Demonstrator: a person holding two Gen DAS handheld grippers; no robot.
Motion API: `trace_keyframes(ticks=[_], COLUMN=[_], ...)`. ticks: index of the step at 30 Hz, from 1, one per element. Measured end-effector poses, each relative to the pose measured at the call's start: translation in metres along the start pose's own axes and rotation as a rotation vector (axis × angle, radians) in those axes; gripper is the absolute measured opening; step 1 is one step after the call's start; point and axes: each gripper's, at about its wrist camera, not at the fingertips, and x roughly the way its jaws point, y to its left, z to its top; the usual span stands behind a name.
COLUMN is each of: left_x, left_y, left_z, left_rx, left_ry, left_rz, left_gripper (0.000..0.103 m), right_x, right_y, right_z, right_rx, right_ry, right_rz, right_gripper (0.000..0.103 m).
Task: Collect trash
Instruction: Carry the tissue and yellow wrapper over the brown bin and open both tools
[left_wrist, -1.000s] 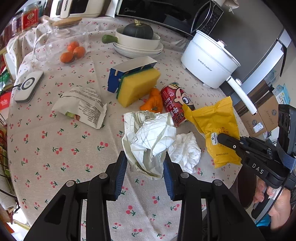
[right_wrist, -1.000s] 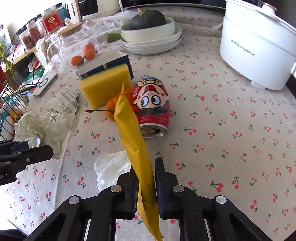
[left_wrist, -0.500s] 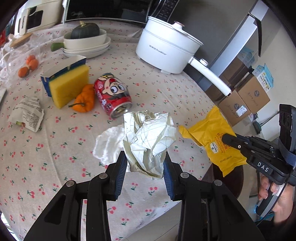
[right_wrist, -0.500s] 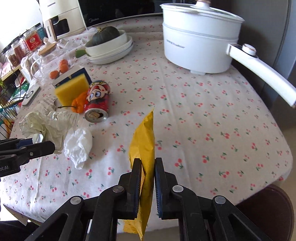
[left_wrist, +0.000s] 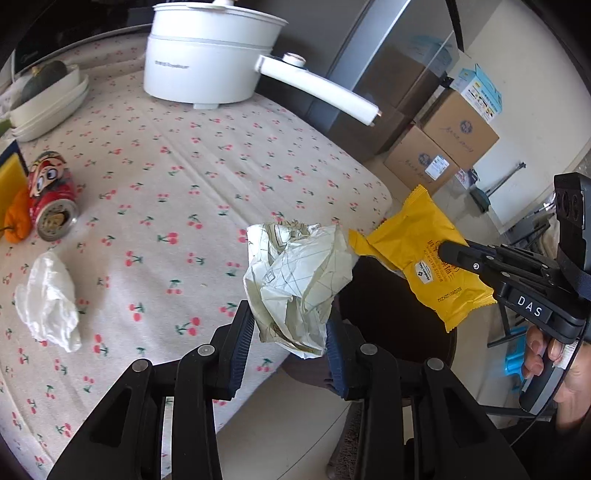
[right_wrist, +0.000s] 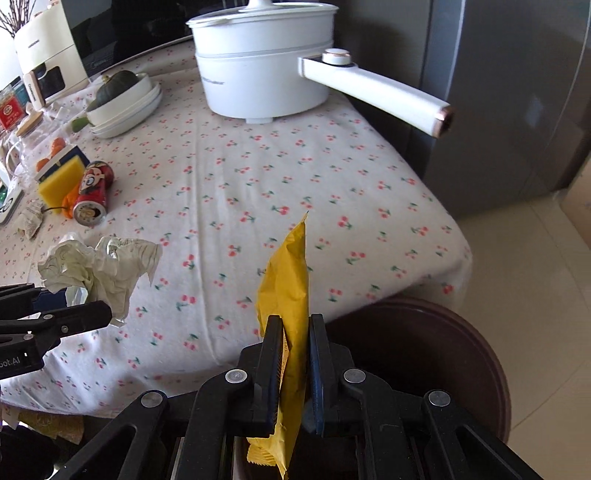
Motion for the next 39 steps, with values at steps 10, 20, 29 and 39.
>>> trace_keyframes(ticks=[10,20,29,39], left_x=[0.053,0.060,0.030,-0.012], left_y=[-0.077,-0.086,-0.050,-0.006], left_z=[-0.010,-0.013,-0.009,-0.013], left_rx=[0.156,0.232,0.191,0.139], left_ry=[0.076,0.074,0.036,-0.003], left_rz=[-0.111,0.077,0.138,0.215], left_gripper=[0.042,0.089,0.094,0.099], right_x=[-0.017,-0.021,-0.020,-0.025], right_y=[-0.064,-0.083,-0.074,-0.056], right_z=[-0.038,-0.050,-0.048,-0.038], right_rx=[0.072,0.089,0.080,0.115], right_ry=[0.023,0.040,0.038,0.005], right_rz=[-0.064,-0.083,-0.067,-0.038], right_gripper=[0.011,0.011,0.012,0.074])
